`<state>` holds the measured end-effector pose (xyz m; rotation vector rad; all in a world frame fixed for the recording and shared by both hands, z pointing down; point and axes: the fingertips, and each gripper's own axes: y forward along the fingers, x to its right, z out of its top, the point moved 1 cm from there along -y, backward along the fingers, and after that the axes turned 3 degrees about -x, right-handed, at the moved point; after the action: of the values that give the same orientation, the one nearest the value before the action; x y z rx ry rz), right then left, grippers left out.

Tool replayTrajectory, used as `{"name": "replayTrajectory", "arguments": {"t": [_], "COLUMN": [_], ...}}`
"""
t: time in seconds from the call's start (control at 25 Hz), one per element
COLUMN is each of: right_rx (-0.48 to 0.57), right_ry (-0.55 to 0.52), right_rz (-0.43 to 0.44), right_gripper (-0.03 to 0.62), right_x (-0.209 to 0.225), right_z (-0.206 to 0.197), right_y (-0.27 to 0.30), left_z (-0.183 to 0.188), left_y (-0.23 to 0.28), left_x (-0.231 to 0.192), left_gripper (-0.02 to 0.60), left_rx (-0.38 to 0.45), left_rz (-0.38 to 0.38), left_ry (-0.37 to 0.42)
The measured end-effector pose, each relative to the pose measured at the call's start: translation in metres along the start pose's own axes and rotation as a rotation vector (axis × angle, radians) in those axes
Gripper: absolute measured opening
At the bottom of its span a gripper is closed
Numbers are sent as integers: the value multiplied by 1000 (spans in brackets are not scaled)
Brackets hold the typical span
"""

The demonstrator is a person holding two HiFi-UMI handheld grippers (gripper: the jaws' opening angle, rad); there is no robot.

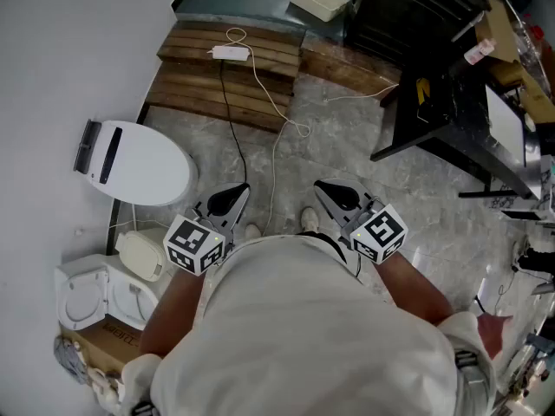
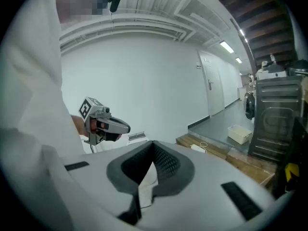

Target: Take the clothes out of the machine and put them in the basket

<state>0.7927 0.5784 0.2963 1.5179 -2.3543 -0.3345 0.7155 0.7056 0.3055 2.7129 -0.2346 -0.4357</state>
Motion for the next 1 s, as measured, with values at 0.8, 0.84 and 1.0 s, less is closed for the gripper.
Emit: {"name": "replayTrajectory", "arguments": {"t": [0.8,0.84,1.0], "right_rx": [31,36,36], "right_ry": [41,49,58], "right_rz": [32,39,42], "right_gripper": [3,8,14], "right_x": [-18,-13,9], "right_z": [-2,-4,-18], "right_y": [23,22,16], "left_z": [19,23,37], "left_y": [15,20,39], "left_x": [-48,-49,-58], "left_gripper": [160,180,236], "left_rx": [3,-5,-23], "left_rz": [80,86,133], "left_ry": [58,67,82]}}
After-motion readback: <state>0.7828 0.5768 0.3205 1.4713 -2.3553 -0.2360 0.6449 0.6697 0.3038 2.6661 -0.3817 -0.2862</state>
